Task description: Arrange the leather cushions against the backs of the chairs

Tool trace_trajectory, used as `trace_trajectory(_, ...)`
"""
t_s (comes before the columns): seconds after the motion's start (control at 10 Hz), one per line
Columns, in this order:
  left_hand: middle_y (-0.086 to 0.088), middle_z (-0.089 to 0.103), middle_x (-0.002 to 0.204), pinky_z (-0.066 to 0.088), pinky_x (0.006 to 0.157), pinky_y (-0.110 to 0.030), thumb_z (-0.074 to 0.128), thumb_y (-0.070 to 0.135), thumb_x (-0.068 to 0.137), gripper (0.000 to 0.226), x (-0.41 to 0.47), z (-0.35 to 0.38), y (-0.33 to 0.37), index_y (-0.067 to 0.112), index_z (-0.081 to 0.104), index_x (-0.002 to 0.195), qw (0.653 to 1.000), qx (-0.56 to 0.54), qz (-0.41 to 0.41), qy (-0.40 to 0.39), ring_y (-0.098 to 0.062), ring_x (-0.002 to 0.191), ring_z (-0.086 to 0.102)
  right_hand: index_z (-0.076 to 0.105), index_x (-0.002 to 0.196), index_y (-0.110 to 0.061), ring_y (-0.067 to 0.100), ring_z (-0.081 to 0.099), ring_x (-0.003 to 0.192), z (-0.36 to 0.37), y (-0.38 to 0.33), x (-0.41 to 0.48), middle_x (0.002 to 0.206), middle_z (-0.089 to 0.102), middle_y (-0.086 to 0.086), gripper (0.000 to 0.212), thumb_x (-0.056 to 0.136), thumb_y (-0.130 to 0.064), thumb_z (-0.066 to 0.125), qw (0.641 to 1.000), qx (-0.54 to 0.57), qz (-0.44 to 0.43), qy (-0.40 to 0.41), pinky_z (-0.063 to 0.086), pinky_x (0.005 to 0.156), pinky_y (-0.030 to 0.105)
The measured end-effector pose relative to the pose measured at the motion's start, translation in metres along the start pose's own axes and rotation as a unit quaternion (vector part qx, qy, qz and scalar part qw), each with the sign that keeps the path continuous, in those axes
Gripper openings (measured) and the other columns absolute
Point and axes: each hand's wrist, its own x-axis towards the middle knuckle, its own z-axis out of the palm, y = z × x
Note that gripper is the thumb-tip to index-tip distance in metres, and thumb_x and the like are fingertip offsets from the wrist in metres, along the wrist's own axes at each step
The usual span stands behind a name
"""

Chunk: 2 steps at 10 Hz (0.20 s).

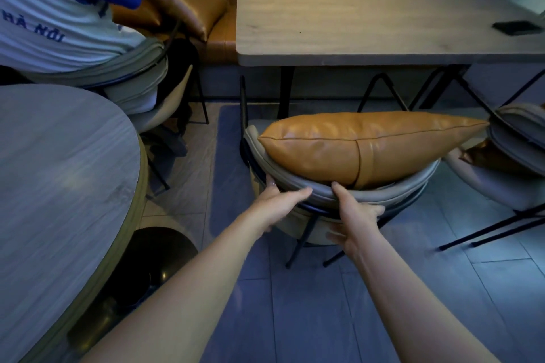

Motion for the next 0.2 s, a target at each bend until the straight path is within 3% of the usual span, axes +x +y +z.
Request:
trace_trajectory(0.1,-0.003,0.059,0.121,0.042,0.084,-0.034,0.056,0.054,0.096,0.054,-0.014,-0.007,0.009,0.015,0.059,0.132,0.971,0.236,0.039,-0.026,-0.024,0.110,0.061,0.044,0.152,-0.003,0.042,0.056,0.129,-0.025,-0.012,-0.015,0.146,0.058,0.021,0.078,0.095,-0.052,0.066,0.980,-0.187,-0.049,-0.040,0.050,0.105,0.051)
trace_trajectory(0.2,-0.002,0.044,0.070,0.030,0.062,-0.036,0.049,0.037,0.100,0.038,-0.044,-0.016,0.033,0.018,0.046,0.067,0.928,0.361,0.087,-0.013,-0.021,0.060,0.044,0.064,0.135,-0.012,0.038,0.061,0.122,-0.056,-0.032,-0.042,0.133,0.067,0.015,0.060,0.101,-0.058,0.047,0.921,-0.366,-0.120,-0.058,0.051,0.097,0.043)
